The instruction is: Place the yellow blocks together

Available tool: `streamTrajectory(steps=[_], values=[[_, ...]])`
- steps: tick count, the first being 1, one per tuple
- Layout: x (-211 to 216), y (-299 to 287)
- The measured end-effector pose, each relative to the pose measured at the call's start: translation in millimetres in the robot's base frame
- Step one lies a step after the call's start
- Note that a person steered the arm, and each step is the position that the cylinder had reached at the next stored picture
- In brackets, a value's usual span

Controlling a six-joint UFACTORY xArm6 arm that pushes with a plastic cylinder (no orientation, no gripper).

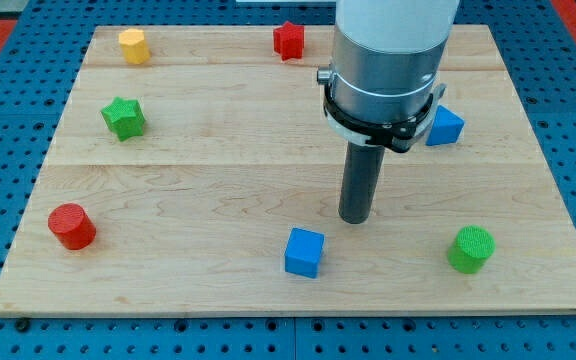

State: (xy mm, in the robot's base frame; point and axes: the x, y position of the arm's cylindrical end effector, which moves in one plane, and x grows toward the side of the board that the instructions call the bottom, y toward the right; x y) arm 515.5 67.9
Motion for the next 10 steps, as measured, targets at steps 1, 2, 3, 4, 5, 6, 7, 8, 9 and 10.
streamTrajectory(steps=[1,2,3,4,5,6,7,8,9,10], values=[[-39.3,29.8],[-64.6,58.1],[-66.0,79.8],[-104.9,172.4],[-179.3,219.1],[-266.3,176.1],[-285.4,149.8],[-257.6,76.7],[-257.6,65.9],[-258.7,58.3]])
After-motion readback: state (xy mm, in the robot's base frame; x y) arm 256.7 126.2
